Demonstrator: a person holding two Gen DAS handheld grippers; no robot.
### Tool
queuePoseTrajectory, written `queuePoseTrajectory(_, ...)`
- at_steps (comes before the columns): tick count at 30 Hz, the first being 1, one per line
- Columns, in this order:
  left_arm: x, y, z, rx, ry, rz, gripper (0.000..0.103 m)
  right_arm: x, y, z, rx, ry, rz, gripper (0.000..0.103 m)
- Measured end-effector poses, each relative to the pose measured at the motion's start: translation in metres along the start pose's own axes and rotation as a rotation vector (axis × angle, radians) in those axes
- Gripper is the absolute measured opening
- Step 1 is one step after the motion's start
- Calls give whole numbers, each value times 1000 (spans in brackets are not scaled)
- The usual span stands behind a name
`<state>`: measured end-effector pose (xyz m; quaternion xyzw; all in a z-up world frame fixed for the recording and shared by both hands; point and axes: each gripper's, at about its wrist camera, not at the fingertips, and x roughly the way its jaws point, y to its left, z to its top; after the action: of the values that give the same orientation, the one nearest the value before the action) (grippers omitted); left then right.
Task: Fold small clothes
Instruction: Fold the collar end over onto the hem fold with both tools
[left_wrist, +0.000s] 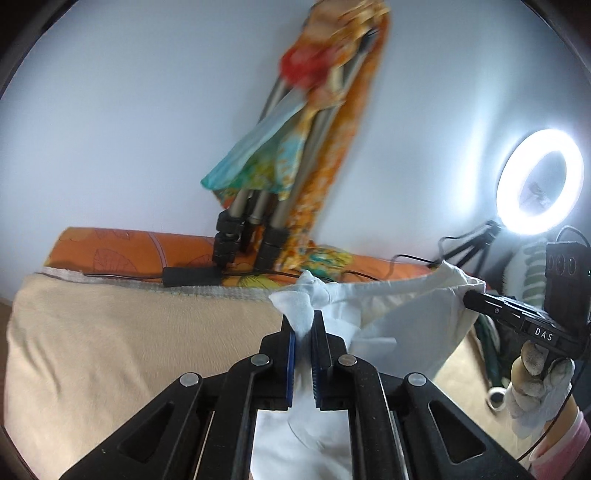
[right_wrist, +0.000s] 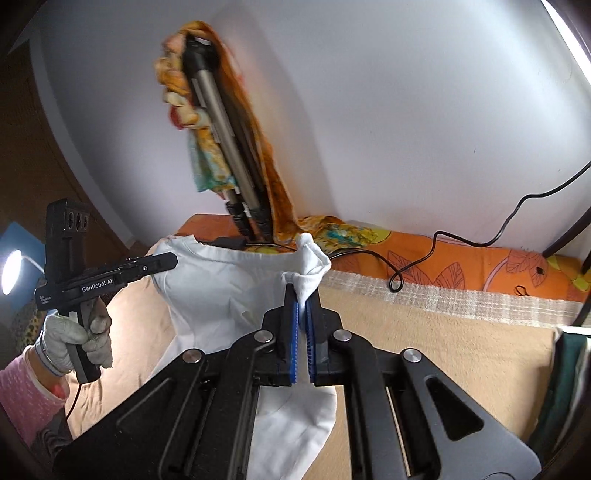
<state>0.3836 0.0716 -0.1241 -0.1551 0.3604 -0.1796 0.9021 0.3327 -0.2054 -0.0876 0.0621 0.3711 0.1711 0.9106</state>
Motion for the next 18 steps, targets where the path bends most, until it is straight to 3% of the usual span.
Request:
queuePoseTrajectory(9, -73, -35, -44, 54, -6, -18, 4, -65, 51, -44, -60, 5, -26, 5)
queuePoseTrajectory(18, -123, -53, -138, 91, 32, -24, 4, -109, 93, -145, -103, 48, -34, 5)
